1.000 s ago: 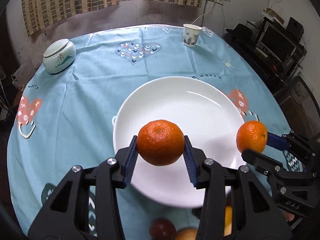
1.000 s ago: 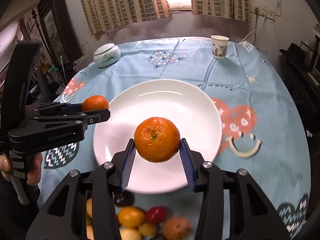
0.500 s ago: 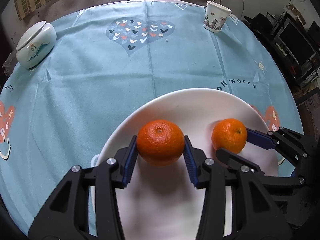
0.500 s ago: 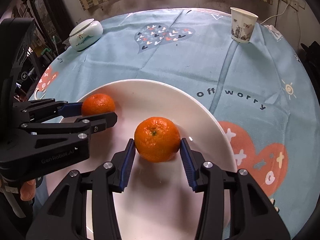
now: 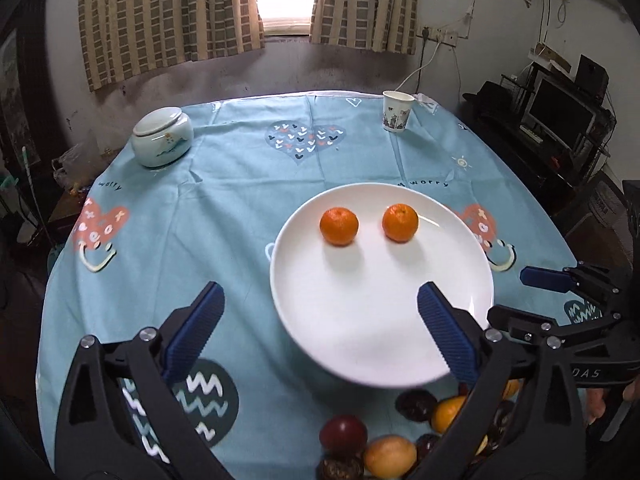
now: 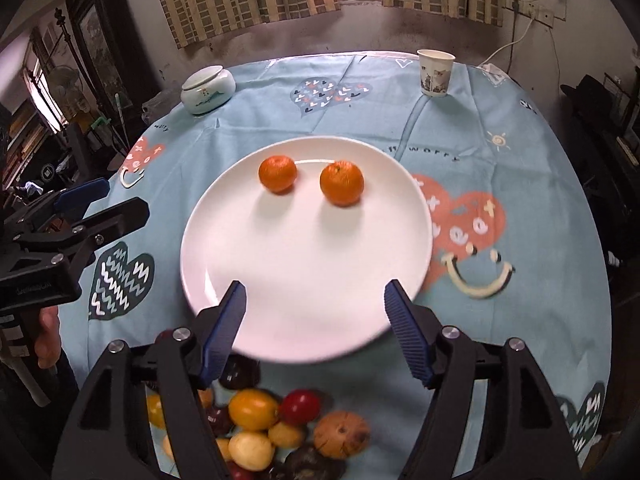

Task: Organize fruits
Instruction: 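Grasp a small red tomato with the right tool while the left grasps a pale yellow fruit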

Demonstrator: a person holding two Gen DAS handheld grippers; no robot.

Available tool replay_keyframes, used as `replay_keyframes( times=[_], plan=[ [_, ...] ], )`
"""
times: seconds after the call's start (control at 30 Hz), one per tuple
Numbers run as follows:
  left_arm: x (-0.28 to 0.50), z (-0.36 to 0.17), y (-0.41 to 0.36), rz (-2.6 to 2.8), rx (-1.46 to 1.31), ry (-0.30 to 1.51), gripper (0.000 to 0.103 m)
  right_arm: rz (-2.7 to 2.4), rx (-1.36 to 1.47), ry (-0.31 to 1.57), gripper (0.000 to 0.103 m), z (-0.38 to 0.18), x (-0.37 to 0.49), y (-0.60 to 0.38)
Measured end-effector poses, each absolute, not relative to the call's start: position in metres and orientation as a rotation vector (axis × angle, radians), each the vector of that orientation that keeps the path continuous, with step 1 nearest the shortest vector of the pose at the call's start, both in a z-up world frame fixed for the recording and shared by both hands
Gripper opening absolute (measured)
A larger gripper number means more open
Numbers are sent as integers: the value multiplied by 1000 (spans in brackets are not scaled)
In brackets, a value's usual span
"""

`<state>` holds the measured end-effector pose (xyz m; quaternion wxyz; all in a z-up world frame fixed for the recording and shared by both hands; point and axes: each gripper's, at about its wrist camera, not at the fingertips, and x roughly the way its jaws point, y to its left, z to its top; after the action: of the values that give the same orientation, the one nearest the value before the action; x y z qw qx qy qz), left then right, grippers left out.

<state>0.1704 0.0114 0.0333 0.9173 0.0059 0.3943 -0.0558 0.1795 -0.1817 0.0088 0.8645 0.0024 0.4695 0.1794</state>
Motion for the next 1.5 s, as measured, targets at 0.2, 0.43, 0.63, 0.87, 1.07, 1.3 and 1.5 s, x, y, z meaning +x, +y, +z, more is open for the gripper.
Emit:
replay_keyframes(
  times=[0.2,0.43,0.63,0.87,1.07,1.3,1.5],
  plan=[
    [92,-2,16,-71,-7,816,99,280,-34,931,73,-12,99,-176],
    [49,-28,22,-67,18,868,99,283,34,966,73,-30,48,-188],
    [27,-35,26,-72,29,883,99,242,-17,946,73,-38,12,-203],
    [11,-46,16,-158,60,938,99,228,4,953,47,-57,14,-209],
    [2,-58,-2,-244,78,1004,99,227,43,996,30,-80,27,-212],
    [3,-73,-24,-294,76,1073,98,220,91,953,30,-65,7,-227],
    [19,-88,-38,-273,25,1081,78,249,169,967,30,-68,2,-242]
  ],
)
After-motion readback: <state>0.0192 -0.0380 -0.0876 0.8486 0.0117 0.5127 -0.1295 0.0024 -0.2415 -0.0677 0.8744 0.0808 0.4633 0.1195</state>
